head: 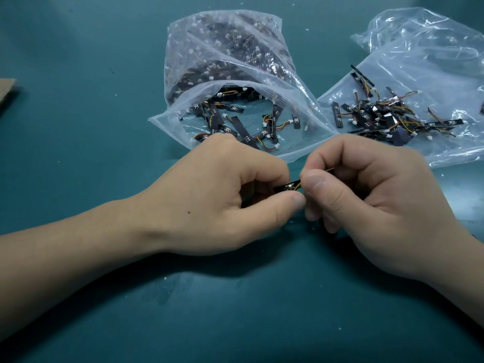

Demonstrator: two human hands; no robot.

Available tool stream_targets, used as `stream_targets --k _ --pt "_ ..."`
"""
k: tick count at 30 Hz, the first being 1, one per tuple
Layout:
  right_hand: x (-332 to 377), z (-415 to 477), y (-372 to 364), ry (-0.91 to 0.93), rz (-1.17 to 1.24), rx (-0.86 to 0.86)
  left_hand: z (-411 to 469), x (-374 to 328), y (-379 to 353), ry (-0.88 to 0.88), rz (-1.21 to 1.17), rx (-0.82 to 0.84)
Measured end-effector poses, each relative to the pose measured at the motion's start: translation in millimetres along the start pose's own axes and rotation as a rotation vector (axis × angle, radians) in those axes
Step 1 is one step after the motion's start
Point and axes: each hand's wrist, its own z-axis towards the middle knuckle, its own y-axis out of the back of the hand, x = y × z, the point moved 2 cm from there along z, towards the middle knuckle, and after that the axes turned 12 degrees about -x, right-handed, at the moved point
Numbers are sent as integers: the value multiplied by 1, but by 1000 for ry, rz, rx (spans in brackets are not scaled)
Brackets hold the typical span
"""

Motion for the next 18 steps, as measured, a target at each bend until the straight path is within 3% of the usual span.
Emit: stream_targets --k 18 --pt "-3 0 -1 -27 19 60 0 -6 3 -9 20 53"
